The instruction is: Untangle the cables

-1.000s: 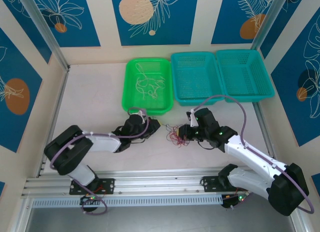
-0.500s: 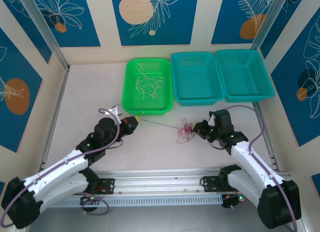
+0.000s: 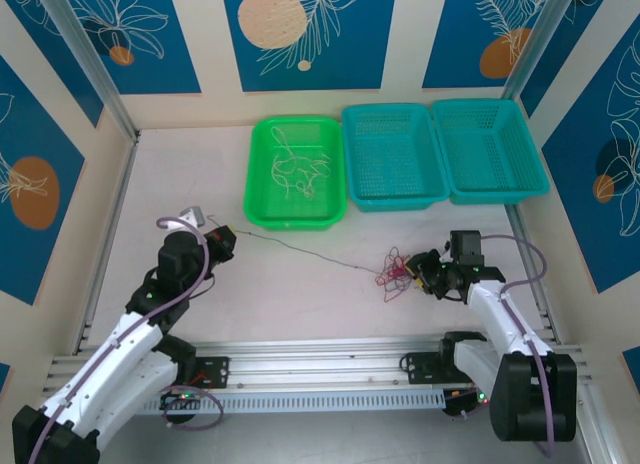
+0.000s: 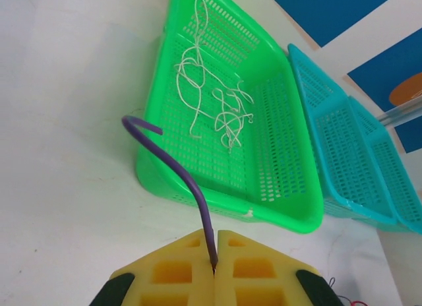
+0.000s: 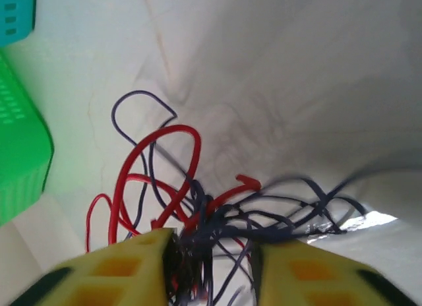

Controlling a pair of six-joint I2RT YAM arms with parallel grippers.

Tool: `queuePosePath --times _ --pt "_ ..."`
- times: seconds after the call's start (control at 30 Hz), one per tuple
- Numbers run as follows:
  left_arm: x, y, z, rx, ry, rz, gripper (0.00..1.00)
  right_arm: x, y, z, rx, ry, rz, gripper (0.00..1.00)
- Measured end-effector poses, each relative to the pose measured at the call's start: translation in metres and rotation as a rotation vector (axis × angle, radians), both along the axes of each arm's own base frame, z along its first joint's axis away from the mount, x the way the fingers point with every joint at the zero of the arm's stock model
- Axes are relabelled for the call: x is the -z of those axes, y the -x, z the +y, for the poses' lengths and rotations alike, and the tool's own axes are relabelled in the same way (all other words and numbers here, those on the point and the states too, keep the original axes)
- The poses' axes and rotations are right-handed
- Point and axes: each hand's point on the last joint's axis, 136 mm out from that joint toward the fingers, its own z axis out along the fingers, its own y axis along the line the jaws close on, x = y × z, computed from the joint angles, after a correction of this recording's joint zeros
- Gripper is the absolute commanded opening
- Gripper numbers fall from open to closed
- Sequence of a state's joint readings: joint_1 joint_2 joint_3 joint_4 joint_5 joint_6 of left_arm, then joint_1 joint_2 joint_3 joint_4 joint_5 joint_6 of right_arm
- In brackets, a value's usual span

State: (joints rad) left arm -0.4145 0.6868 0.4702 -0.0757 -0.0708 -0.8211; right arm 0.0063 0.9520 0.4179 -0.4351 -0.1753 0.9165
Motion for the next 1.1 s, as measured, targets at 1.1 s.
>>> queuePosePath --times 1.1 --pt "-0.021 0.01 0.053 -0.136 -0.204 -0.04 0.0 0.027 -0.022 0.0 -0.191 0.791 0.159 0.48"
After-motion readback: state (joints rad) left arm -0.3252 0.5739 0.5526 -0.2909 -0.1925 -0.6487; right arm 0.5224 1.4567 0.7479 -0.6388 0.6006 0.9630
